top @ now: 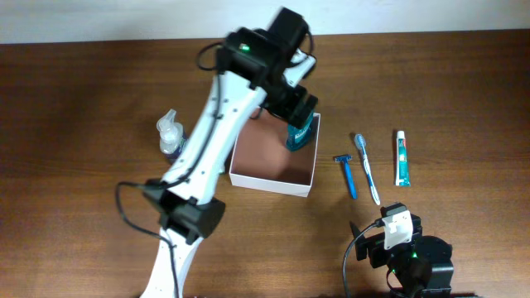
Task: Pack container
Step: 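Carry the mouthwash bottle into the box and release it, then move the left gripper to the white pump bottle and grasp it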
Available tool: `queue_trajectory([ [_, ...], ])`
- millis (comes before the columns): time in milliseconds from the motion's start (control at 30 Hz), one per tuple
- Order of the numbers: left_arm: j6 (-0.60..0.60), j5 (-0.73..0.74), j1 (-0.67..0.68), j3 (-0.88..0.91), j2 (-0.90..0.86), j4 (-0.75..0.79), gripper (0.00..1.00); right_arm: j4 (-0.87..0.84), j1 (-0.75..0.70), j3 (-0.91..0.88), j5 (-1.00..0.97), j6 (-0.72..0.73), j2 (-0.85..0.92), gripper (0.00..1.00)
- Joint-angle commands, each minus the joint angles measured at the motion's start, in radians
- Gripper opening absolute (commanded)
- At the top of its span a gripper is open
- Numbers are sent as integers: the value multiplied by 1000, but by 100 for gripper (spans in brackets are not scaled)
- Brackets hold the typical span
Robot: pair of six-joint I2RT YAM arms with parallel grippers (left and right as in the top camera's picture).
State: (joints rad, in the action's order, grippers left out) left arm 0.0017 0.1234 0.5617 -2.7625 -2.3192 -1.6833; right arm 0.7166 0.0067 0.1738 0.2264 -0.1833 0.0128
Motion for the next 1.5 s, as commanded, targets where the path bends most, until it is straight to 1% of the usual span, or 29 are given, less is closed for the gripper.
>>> queue_trajectory([
  [0, -32, 22, -87, -16, 120, -5, 99, -3, -7, -6, -2, 8, -9, 98],
  [100, -32, 2, -155, 26, 219, -5, 99, -3, -7, -6, -2, 8, -9, 99],
  [167, -32, -61, -212, 91, 307, -5, 99, -3, -7, -6, -2, 8, -9, 99],
  [200, -32, -123, -264, 161, 376, -5, 100, -3, -7, -6, -2, 8, -9, 99],
  [233, -32, -141, -293, 200, 407, -5, 99, -3, -7, -6, -2, 8, -9, 99],
  [267, -32, -143, -323, 243, 433, -5, 99, -3, -7, -6, -2, 8, -9, 99],
  [300, -32, -125, -385, 337, 468, -5, 99, -3, -7, -6, -2, 8, -9, 99],
  [367, -31, -116, -426, 425, 474, -4, 99, -3, -7, -6, -2, 8, -9, 99],
  [433, 4, -115, -449, 521, 469, 15, 99, -3, -7, -6, -2, 8, -9, 99],
  [533, 95, -113, -456, 689, 468, 117, 99, -3, -7, -6, -2, 8, -9, 99],
  [600, 126, -113, -456, 760, 468, 171, 99, -3, -7, -6, -2, 8, -9, 99],
  [667, 127, -126, -461, 855, 468, 240, 99, -3, -7, -6, -2, 8, -9, 99],
  [867, 100, -129, -511, 1036, 468, 410, 99, -3, -7, -6, -2, 8, -9, 99],
  [1067, 94, -120, -549, 1173, 466, 547, 99, -3, -7, -6, -2, 8, -9, 99],
  [1200, 94, -120, -549, 1228, 462, 628, 98, -3, -7, -6, -2, 8, -9, 99],
  [1333, 94, -120, -549, 1231, 462, 657, 91, -3, -7, -6, -2, 8, -9, 99],
  [1367, 94, -120, -549, 1231, 462, 659, 84, -3, -7, -6, -2, 8, -9, 99],
  [1467, 94, -119, -549, 1231, 460, 667, 70, -3, -7, -6, -2, 8, -9, 99],
])
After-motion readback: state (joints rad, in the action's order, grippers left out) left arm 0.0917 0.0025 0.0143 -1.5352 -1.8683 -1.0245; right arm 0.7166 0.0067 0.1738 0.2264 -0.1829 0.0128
